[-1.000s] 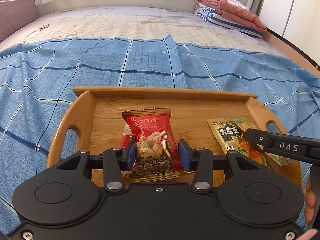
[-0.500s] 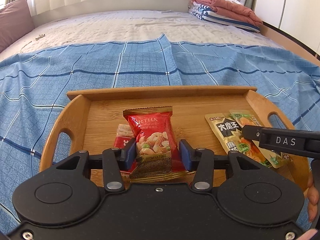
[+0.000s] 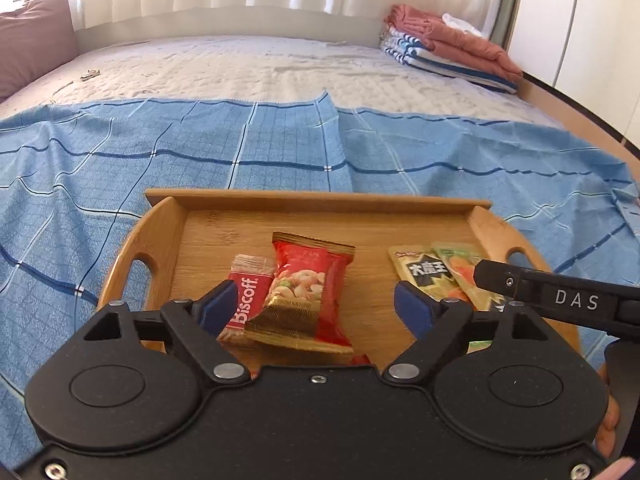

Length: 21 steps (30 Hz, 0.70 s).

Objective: Organize snacks
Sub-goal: 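Lower both bags onto the tray and open both grippers, then withdraw both grippers from the tray back toward the snack pile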

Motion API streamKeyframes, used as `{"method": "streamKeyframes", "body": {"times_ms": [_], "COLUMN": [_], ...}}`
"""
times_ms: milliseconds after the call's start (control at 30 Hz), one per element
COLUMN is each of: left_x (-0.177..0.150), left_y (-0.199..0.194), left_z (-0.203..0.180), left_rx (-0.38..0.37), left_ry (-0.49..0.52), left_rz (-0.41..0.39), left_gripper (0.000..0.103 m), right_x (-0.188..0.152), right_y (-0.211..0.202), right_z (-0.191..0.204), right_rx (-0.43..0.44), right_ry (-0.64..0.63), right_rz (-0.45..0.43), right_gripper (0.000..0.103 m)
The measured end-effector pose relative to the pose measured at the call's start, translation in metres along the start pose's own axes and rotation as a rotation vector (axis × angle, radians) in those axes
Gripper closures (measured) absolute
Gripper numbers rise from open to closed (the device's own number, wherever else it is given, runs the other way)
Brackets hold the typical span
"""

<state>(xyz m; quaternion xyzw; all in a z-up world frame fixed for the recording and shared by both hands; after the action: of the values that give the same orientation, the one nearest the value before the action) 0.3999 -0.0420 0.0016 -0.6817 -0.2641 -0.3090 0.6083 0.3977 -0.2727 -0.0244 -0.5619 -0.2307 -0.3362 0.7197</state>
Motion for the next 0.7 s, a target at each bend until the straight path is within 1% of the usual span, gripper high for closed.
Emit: {"method": "streamKeyframes", "body": {"times_ms": [133,233,267,400,500,700], "left_x": [-0.004,-0.013,-0.018,-0.038,-0.051,-0.076], "left_y": [-0.032,-0.061,-0.072,-0.113,-0.141,-0.195], "left_z": [-0.003,-0.004,-0.004,-0.006,-0.005,-0.002], "left_rx": [-0.017,-0.029,-0.039,-0.067,-0.064,-0.064], "left_ry": [0.019,0.025,0.029,0.066,0.086,0.126], "left_rz": [-0.031,-0.049,-0.059,-0.086,-0.099,-0.168], "left_gripper": [0.014,0.013,0.011,0.009,0.009,0.007], "right_x": [-0.002,-0.006,-0.009,-0.026,-0.040,-0.073], "right_y": [-0.029,-0.056,-0.066,-0.103,-0.131,-0.177], "right_z": [0.001,0.001,0.002,0.004,0.005,0.005], "right_rx": [0.018,0.018,0.023,0.030,0.038,0.045], "right_ry": [-0.003,-0.008,-0.024,-0.088,-0.126,-0.180], "right_rz": [-0.036,-0.071,-0.080,-0.104,-0.133,-0.199], "right_gripper": [0.011,0.003,0.002,0.001,0.000,0.000]}}
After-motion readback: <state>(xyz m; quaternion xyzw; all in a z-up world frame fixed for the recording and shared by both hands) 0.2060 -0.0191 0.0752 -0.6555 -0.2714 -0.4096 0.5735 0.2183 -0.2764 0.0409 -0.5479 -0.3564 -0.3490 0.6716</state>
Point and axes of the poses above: each gripper's, at about its wrist camera, not at the fingertips, and y roughly the way its jaws point, z to its left, x to its top, the point moved 5 cm from there along y, roughly the way its jaws point, and after that the axes turned 3 degrees about y, right-handed, at the moved point
